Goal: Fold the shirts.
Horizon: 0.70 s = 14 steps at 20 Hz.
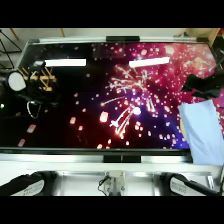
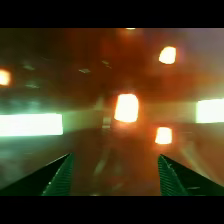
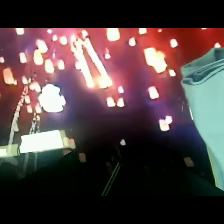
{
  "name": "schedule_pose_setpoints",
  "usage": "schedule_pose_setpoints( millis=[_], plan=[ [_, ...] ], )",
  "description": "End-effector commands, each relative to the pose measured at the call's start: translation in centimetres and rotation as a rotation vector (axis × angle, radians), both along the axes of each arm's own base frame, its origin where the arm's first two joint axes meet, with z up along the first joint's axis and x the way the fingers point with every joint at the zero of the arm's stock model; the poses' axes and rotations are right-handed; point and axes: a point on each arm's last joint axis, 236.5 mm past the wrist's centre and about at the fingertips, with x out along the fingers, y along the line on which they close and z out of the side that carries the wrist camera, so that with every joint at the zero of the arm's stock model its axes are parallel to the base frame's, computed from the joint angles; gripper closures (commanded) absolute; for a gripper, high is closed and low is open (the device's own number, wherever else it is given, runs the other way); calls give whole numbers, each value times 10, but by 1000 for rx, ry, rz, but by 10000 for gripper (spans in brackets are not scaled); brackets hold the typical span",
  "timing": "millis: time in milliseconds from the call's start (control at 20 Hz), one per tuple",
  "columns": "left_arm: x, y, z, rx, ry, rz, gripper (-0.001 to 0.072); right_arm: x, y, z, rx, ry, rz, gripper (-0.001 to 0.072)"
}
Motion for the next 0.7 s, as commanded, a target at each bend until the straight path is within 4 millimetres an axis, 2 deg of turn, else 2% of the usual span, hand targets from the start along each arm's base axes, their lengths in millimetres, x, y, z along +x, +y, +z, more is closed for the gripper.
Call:
schedule_pose_setpoints(
  millis=[0, 150, 650],
  plan=[
    [-5, 7, -13, -65, 15, 83, 103, 1, 29, -3, 85, 23, 46, 149],
    [-4, 13, -13, -64, 13, 101, 104, 1, 29, -3, 86, 22, 46, 149],
    [-4, 12, -13, -65, 12, 100, 103, 1, 29, -3, 86, 20, 46, 149]
  ],
)
